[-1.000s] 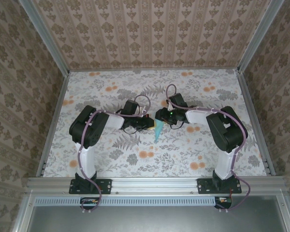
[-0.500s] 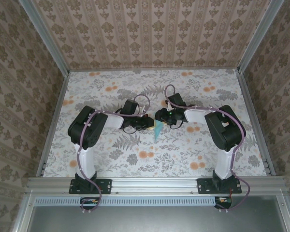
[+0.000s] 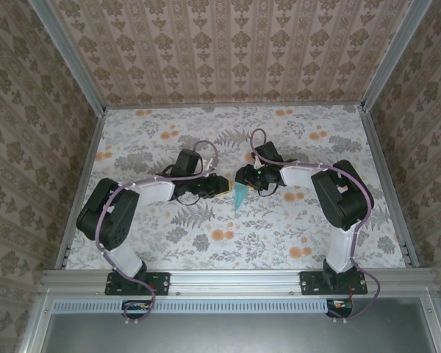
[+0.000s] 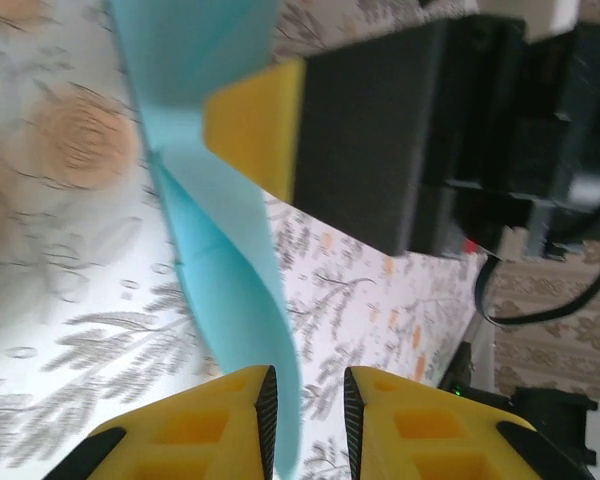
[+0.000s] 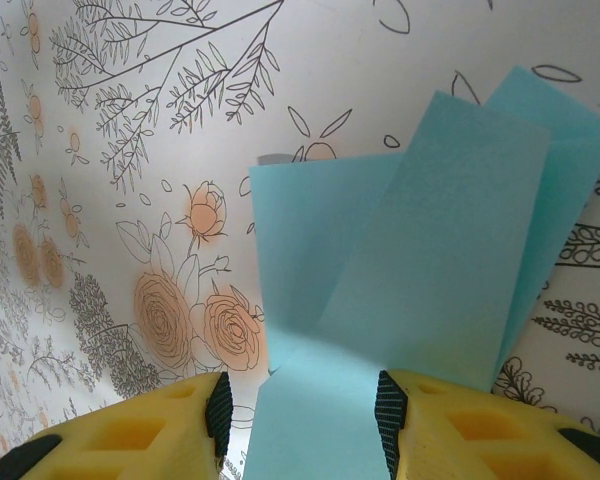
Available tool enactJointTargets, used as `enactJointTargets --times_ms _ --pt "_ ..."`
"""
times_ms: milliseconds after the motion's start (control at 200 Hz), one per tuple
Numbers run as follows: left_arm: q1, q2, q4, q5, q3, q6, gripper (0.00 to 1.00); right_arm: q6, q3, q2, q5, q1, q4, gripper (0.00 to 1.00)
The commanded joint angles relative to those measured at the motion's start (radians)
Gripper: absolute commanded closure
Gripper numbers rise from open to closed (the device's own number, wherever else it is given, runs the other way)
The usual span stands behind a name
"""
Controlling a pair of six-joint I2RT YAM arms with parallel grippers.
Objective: Fold a paper plane with a square sheet of paper (fold left side to right side)
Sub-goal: Fold the wing for the fifth time at the center of the table.
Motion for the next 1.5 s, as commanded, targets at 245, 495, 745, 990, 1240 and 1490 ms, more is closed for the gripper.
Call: enactJointTargets --times_ms 245,495,745,990,1240,1490 --pt "-0.096 0.062 0.051 0.057 0.031 -0.103 0.76 0.009 -0.025 0.045 0.043 0.001 -0.112 0.54" --pt "-0.107 0.109 0.061 0.06 0.055 -0.106 0.76 0.007 -0.026 0.044 0.041 0.003 -0.112 0.53" --pt "-0.112 0.143 0.026 0.039 0.044 -0.121 0.76 0.006 -0.025 0.046 0.04 0.003 -0.114 0.53" --pt "-0.117 0.168 0.018 0.02 0.027 -0.133 0.77 0.003 -0.025 0.044 0.043 0.004 -0.117 0.53" --pt "-0.122 0.193 0.02 0.018 0.017 -0.149 0.79 0.0 -0.025 0.043 0.047 0.003 -0.123 0.53" --pt "-0.129 0.208 0.009 0.006 0.007 -0.165 0.8 -0.003 -0.022 0.04 0.05 0.002 -0.128 0.53"
